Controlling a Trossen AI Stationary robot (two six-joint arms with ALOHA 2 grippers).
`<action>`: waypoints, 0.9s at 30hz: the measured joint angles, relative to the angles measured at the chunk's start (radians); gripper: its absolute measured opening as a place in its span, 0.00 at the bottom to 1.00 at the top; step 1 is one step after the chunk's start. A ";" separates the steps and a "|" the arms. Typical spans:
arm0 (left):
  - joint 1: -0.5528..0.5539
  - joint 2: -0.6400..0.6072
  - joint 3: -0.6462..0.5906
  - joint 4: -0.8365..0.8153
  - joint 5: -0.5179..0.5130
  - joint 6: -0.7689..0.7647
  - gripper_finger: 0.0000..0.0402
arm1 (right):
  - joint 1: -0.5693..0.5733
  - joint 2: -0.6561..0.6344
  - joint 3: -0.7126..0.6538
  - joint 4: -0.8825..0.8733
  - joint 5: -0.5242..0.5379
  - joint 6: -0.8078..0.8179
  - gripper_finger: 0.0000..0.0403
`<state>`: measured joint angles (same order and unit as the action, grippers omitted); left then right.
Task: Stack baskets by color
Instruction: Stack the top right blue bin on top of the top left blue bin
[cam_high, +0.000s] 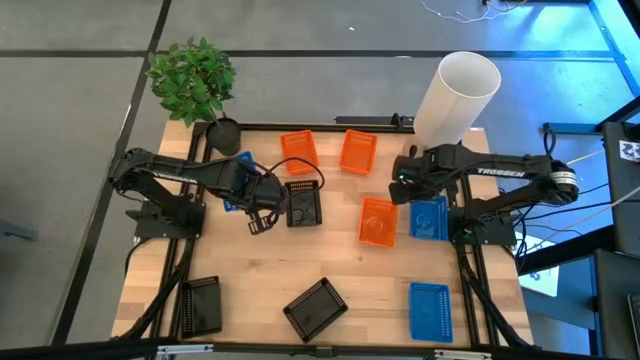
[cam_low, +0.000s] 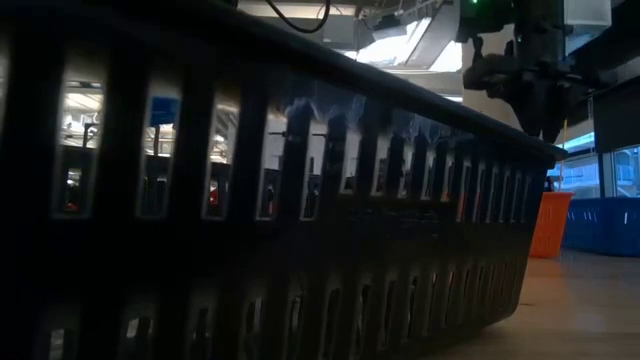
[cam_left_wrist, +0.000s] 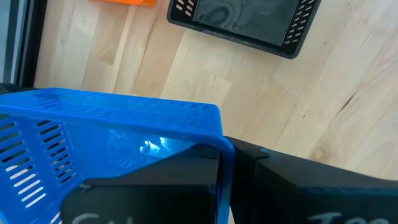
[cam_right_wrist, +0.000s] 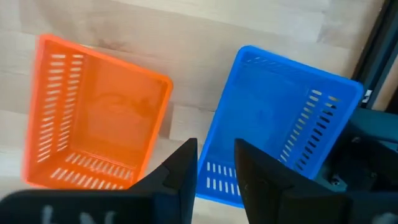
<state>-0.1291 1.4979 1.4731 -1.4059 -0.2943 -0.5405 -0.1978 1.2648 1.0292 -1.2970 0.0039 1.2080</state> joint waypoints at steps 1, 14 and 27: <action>0.000 0.000 0.000 0.000 0.000 0.000 0.00 | 0.000 0.000 -0.024 0.015 -0.015 0.000 0.26; 0.000 0.000 0.000 0.000 0.025 -0.007 0.00 | 0.000 -0.010 -0.235 0.237 -0.084 0.053 0.26; 0.000 0.000 0.000 0.000 0.026 -0.007 0.00 | 0.000 0.020 -0.236 0.223 -0.041 0.063 0.26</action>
<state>-0.1295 1.4975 1.4731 -1.4059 -0.2680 -0.5480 -0.1978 1.2846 0.7937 -1.0744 -0.0375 1.2713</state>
